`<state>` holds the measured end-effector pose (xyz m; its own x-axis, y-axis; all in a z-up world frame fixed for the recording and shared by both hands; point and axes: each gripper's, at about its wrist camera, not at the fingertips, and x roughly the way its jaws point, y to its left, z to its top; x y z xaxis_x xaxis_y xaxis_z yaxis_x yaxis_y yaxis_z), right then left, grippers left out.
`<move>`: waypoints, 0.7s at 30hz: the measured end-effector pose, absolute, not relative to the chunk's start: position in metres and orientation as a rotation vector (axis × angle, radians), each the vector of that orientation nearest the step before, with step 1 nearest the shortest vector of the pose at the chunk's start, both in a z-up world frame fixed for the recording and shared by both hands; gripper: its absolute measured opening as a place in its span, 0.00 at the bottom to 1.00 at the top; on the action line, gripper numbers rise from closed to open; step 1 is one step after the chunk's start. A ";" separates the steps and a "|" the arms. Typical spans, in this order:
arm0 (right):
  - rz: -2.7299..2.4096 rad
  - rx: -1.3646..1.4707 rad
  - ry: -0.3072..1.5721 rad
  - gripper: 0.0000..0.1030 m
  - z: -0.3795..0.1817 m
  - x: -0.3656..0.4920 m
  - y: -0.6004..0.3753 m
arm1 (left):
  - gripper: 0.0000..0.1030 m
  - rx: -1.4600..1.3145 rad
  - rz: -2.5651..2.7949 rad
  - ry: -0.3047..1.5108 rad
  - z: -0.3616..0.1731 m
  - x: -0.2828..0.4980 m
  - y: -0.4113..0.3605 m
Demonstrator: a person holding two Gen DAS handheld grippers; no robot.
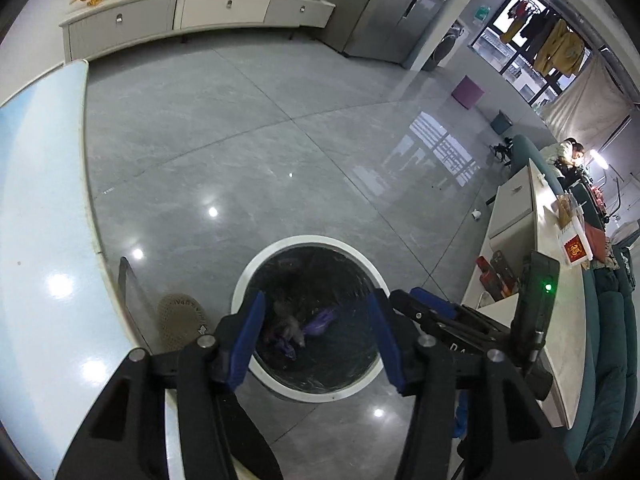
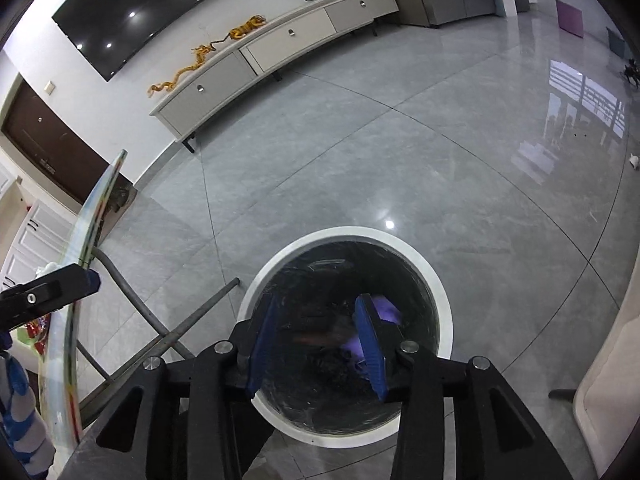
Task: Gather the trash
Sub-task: 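Open both tools to drop the items into the trash bin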
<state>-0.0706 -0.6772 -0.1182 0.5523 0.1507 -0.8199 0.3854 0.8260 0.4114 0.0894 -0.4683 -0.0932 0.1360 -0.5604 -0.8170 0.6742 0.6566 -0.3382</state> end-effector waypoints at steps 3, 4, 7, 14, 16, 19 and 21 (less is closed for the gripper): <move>-0.169 0.609 0.982 0.50 -0.115 -0.071 -0.676 | 0.50 0.113 -0.885 1.063 -0.081 0.084 -0.460; -0.178 0.610 0.976 0.54 -0.113 -0.072 -0.676 | 0.50 0.106 -0.881 1.036 -0.076 0.081 -0.457; -0.204 0.604 0.941 0.66 -0.103 -0.074 -0.675 | 0.50 0.101 -0.860 0.939 -0.057 0.072 -0.444; -0.231 0.558 0.822 0.88 -0.051 -0.085 -0.666 | 0.50 0.132 -0.841 0.833 -0.016 0.052 -0.404; -0.228 0.542 0.788 0.91 -0.033 -0.089 -0.660 | 0.50 0.135 -0.826 0.814 -0.007 0.046 -0.391; -0.214 0.521 0.719 0.98 -0.003 -0.096 -0.650 | 0.50 0.154 -0.793 0.777 0.006 0.036 -0.369; -0.195 0.505 0.656 1.00 0.019 -0.102 -0.641 | 0.50 0.153 -0.771 0.755 0.014 0.030 -0.352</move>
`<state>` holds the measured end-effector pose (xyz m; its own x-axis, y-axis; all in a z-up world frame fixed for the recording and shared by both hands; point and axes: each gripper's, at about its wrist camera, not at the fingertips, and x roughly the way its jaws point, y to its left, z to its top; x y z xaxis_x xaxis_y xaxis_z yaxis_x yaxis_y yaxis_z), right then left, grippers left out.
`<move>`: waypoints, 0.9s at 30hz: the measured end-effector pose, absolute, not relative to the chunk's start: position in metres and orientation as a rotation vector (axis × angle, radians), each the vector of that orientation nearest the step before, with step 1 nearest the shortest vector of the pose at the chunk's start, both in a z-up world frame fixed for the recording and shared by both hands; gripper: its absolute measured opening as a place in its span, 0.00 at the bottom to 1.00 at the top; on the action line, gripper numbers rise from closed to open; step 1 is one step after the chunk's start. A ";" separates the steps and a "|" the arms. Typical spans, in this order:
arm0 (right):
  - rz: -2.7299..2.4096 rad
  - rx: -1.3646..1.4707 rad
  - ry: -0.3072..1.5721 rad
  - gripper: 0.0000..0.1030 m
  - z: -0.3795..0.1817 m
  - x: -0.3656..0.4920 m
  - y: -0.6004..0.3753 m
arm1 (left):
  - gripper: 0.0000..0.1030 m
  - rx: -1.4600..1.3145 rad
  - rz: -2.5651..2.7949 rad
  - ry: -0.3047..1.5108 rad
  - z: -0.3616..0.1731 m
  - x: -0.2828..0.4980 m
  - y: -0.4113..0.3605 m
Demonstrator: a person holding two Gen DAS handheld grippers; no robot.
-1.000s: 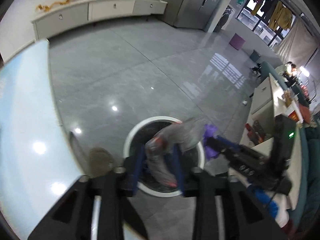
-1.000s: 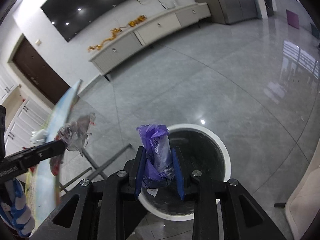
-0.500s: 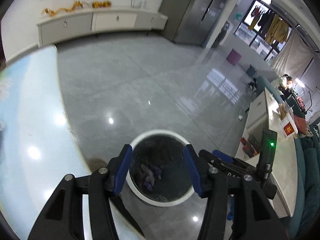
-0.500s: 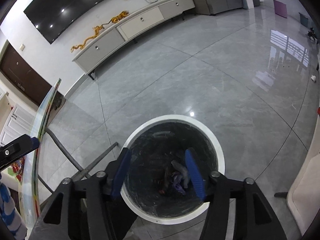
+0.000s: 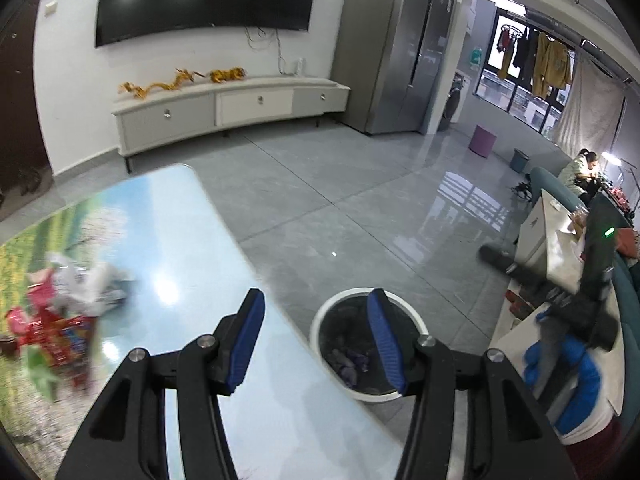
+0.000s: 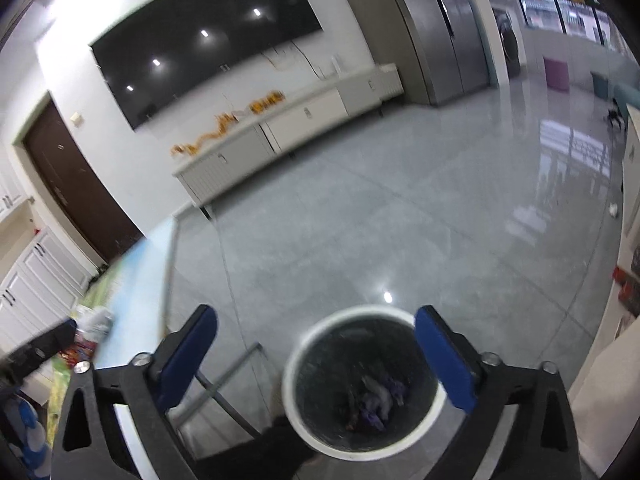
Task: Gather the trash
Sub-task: 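Move both tools back to the trash on the coffee table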
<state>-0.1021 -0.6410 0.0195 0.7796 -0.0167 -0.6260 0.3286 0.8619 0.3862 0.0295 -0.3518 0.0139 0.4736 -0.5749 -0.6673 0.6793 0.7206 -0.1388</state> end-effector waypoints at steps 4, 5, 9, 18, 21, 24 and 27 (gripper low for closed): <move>-0.145 0.476 0.548 1.00 0.066 -0.113 -0.617 | 0.50 0.131 -0.728 0.709 0.031 0.020 -0.316; -0.133 0.471 0.529 1.00 0.075 -0.115 -0.612 | 0.50 0.121 -0.716 0.697 0.035 0.017 -0.305; -0.089 0.433 0.452 1.00 0.112 -0.124 -0.584 | 0.50 0.081 -0.654 0.644 0.051 0.005 -0.258; 0.056 0.408 0.285 1.00 0.165 -0.132 -0.532 | 0.51 -0.011 -0.518 0.607 0.048 -0.012 -0.141; 0.111 0.412 0.298 1.00 0.170 -0.121 -0.518 | 0.51 -0.021 -0.456 0.610 0.041 -0.012 -0.108; 0.150 0.411 0.331 1.00 0.166 -0.106 -0.504 | 0.51 -0.050 -0.392 0.624 0.032 -0.009 -0.073; 0.171 0.400 0.362 1.00 0.158 -0.093 -0.493 | 0.51 -0.069 -0.331 0.646 0.022 -0.004 -0.048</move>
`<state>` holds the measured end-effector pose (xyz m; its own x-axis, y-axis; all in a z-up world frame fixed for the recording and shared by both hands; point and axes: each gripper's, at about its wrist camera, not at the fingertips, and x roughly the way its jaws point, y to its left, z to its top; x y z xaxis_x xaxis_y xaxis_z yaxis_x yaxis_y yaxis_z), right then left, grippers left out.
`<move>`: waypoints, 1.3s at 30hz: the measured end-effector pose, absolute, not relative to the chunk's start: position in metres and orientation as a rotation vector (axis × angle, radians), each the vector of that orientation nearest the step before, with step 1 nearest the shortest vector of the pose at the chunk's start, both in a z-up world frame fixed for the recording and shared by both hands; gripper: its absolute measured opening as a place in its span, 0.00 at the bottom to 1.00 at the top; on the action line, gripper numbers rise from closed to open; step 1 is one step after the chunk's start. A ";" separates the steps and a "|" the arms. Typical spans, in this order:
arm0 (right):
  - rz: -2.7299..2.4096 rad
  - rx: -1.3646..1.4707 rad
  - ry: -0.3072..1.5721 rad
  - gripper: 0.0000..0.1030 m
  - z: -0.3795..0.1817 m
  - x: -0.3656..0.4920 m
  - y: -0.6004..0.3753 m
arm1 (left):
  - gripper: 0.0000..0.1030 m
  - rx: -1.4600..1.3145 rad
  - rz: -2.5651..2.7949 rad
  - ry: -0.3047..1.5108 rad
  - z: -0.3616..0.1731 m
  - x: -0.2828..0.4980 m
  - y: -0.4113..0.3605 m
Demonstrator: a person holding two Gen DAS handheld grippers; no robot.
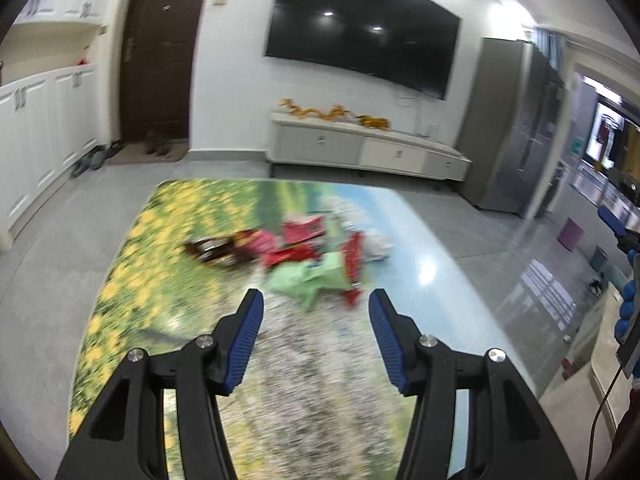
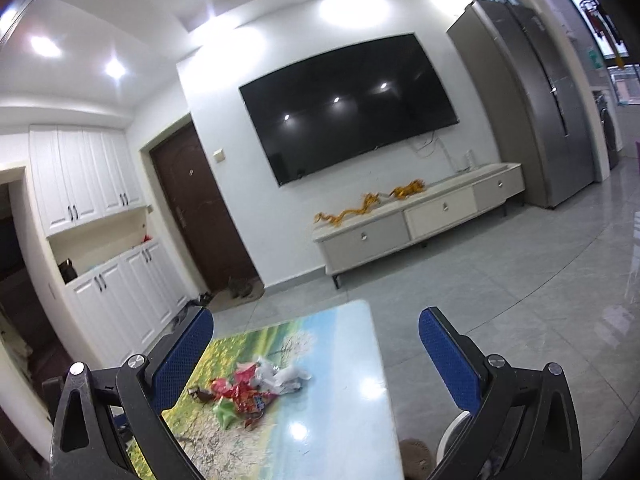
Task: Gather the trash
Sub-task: 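Move both tools back to the trash on the coffee table, then grasp the green paper with the left tool while the right tool grasps a red snack wrapper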
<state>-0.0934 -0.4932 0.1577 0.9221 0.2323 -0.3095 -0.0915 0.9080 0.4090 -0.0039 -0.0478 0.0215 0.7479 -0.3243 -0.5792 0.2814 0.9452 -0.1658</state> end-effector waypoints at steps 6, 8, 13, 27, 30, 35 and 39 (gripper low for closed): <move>0.212 0.412 0.423 1.00 0.133 -0.072 -0.482 | 0.51 -0.098 -0.245 0.694 0.002 0.008 -0.018; 0.221 0.415 0.444 1.00 0.125 -0.065 -0.480 | 0.51 -0.107 -0.225 0.713 -0.005 0.012 -0.013; 0.239 0.414 0.503 1.00 0.106 -0.051 -0.472 | 0.51 -0.129 -0.192 0.778 -0.027 0.026 -0.008; 0.334 0.418 0.659 0.97 0.050 -0.008 -0.438 | 0.51 -0.026 -0.347 0.798 -0.030 0.084 -0.088; 0.347 0.418 0.678 0.96 0.043 0.000 -0.433 | 0.51 -0.011 -0.366 0.816 -0.037 0.103 -0.105; 0.377 0.399 0.704 0.96 0.036 0.014 -0.421 | 0.51 -0.023 -0.388 0.851 -0.048 0.126 -0.118; 0.404 0.386 0.721 0.96 0.030 0.024 -0.407 | 0.51 -0.049 -0.379 0.874 -0.056 0.135 -0.114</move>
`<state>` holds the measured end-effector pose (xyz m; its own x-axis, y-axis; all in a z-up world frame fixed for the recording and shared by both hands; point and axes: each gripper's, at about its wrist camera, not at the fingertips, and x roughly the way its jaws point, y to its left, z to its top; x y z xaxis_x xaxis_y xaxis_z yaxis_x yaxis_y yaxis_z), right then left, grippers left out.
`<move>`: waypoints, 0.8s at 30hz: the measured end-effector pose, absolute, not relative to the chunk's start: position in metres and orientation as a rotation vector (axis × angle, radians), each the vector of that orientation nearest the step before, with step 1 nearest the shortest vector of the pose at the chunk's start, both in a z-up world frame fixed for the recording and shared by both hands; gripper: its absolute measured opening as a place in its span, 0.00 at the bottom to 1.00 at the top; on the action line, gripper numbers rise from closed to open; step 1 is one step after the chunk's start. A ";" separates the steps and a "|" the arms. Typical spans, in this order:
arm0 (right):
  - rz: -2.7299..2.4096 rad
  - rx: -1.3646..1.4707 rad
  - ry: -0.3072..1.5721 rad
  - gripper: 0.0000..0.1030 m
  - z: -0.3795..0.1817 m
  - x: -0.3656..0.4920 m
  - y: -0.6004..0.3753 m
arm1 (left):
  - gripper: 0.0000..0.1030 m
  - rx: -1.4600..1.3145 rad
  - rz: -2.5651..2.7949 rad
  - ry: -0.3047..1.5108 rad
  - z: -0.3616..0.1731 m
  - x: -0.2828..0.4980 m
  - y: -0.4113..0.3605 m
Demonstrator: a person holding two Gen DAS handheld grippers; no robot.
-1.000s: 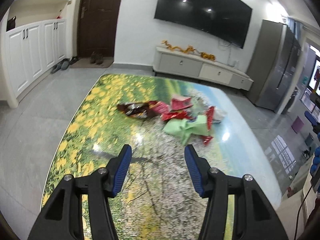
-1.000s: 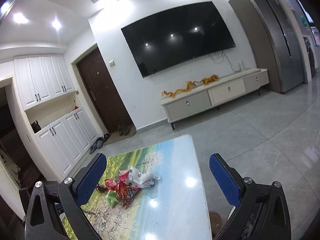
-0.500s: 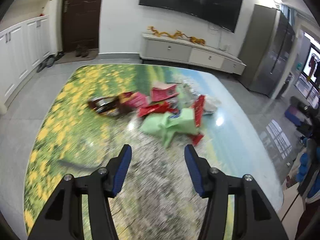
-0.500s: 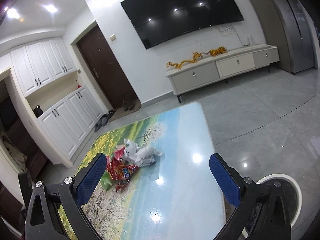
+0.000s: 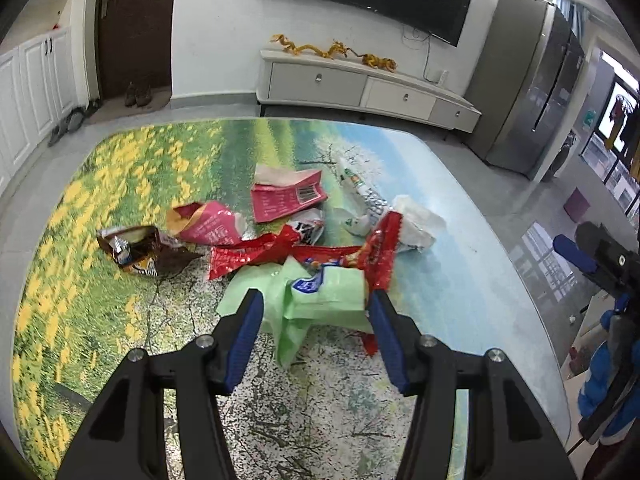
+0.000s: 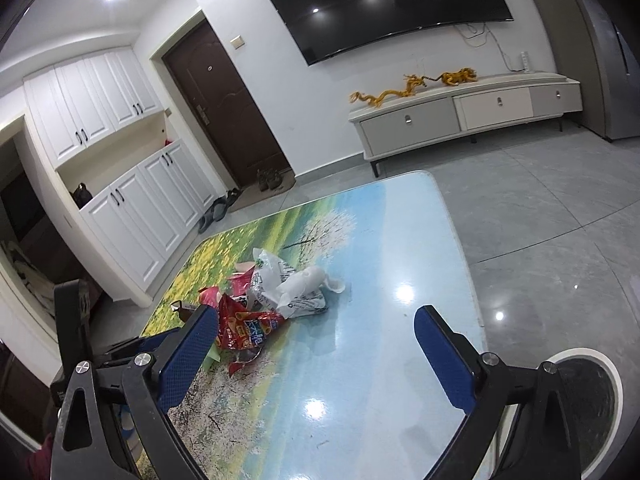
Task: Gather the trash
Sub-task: 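Grasp the green paper with the left tool while the right tool grasps a red snack wrapper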
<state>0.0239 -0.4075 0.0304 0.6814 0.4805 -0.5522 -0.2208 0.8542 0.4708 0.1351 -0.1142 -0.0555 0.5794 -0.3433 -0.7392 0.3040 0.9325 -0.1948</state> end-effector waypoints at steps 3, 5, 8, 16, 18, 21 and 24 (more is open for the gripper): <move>0.432 0.377 0.731 0.96 0.028 0.030 -0.396 | 0.49 -0.073 -0.368 0.880 -0.058 0.137 -0.106; 0.455 0.369 0.742 0.96 0.026 0.034 -0.387 | 0.41 -0.085 -0.367 0.882 -0.059 0.137 -0.100; 0.493 0.352 0.761 0.95 0.024 0.040 -0.368 | 0.25 -0.105 -0.369 0.898 -0.063 0.135 -0.092; 0.574 0.257 0.831 0.93 0.013 0.051 -0.306 | 0.03 -0.106 -0.346 0.894 -0.068 0.123 -0.073; 0.578 0.239 0.849 0.90 0.009 0.055 -0.293 | 0.02 -0.114 -0.349 0.890 -0.069 0.119 -0.067; 0.557 0.224 0.869 0.82 0.006 0.062 -0.280 | 0.02 -0.125 -0.345 0.886 -0.069 0.112 -0.060; 0.512 0.205 0.882 0.76 0.003 0.067 -0.275 | 0.02 -0.141 -0.339 0.882 -0.069 0.106 -0.052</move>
